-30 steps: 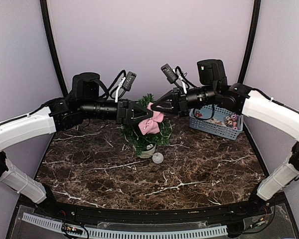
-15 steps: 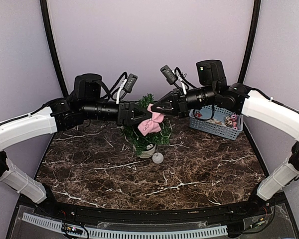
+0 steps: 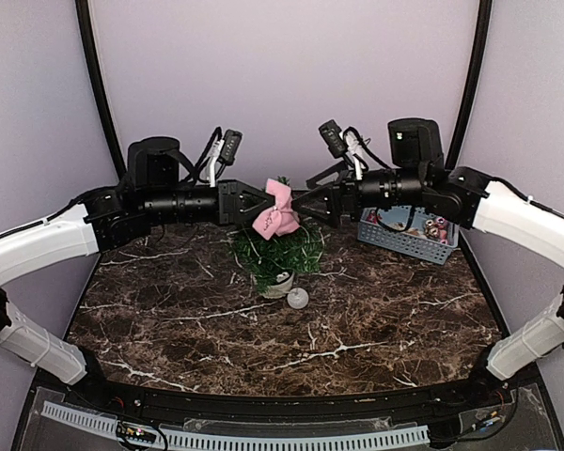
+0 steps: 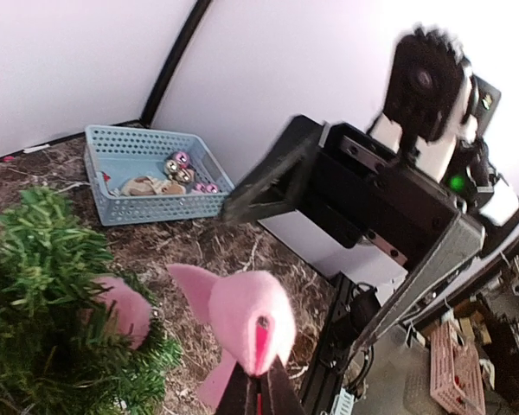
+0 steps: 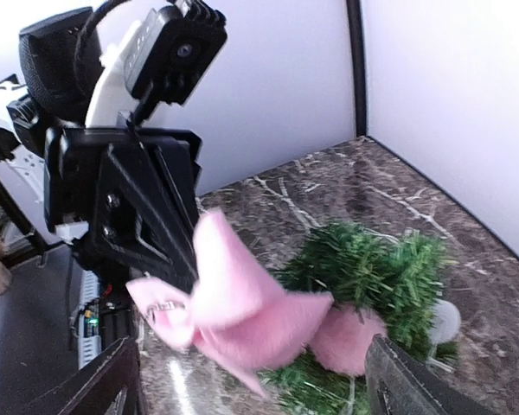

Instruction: Decorate the small christmas tree

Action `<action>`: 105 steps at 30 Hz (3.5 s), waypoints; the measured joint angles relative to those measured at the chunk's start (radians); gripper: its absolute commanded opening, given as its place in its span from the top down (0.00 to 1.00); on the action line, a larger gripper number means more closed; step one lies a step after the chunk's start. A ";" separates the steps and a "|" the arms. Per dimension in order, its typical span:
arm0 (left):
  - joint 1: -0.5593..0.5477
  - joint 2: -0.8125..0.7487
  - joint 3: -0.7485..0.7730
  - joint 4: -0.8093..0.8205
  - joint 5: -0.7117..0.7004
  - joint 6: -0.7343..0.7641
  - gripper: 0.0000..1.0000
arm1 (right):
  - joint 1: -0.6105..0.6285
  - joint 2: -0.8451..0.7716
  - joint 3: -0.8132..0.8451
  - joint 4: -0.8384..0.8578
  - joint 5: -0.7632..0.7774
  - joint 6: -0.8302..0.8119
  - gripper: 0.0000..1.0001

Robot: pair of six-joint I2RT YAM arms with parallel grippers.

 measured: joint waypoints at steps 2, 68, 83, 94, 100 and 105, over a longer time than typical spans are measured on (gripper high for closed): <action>0.000 -0.032 -0.015 0.012 -0.068 -0.042 1.00 | 0.014 -0.061 -0.061 0.040 0.105 -0.011 0.10; -0.009 -0.214 -0.168 0.204 -0.529 -0.302 0.01 | 0.440 0.197 -0.005 0.655 1.250 -0.484 1.00; 0.207 -0.294 -0.095 -0.049 -0.271 0.013 0.01 | 0.132 -0.086 -0.042 0.363 0.428 0.182 1.00; 0.274 -0.208 -0.095 -0.035 0.205 0.193 0.01 | 0.132 -0.009 -0.085 0.389 0.141 0.346 1.00; 0.295 -0.149 -0.095 0.035 0.353 0.227 0.17 | 0.132 0.034 -0.089 0.432 0.093 0.412 1.00; 0.295 -0.084 -0.083 0.075 0.417 0.234 0.47 | 0.132 0.053 -0.103 0.480 0.084 0.457 1.00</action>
